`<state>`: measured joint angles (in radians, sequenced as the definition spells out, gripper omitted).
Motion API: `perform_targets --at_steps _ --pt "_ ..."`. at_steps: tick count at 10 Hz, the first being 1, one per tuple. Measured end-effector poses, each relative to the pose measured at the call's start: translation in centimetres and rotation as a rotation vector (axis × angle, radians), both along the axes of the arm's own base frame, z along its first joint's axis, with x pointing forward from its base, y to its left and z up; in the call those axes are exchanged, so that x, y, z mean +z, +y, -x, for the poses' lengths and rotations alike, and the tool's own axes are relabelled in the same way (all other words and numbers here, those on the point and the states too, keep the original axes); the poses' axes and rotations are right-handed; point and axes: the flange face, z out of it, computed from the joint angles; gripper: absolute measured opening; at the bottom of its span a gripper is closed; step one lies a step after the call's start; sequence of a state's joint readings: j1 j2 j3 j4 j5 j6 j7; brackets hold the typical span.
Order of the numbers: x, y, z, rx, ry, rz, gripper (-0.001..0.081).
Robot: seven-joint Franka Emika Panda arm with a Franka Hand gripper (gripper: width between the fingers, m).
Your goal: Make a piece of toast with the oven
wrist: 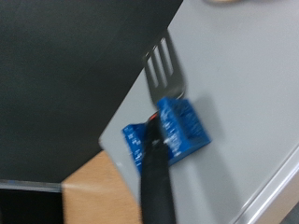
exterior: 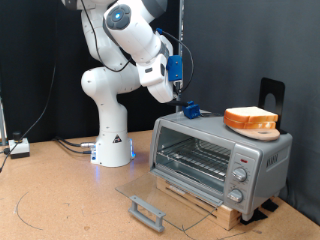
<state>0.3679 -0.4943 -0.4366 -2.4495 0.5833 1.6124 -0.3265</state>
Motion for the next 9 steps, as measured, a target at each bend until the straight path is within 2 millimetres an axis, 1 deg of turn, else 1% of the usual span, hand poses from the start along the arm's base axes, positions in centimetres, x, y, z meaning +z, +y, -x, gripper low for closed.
perform_targets --at_steps 1,3,5,6,7,8,9 --pt "0.7 1.1 -0.3 0.051 -0.102 0.013 0.0804" --pt "2.7 3.9 -0.1 0.156 -0.318 0.053 0.0804" --pt "4.1 6.6 1.3 0.276 -0.493 0.082 0.0804" --pt "4.4 7.7 2.4 0.335 -0.532 0.102 0.0804" --pt "4.5 8.8 4.0 0.399 -0.483 0.096 0.0804" --pt "4.6 8.9 4.7 0.439 -0.43 0.081 0.0804" --pt "4.6 8.9 4.4 0.418 -0.459 0.092 0.0804"
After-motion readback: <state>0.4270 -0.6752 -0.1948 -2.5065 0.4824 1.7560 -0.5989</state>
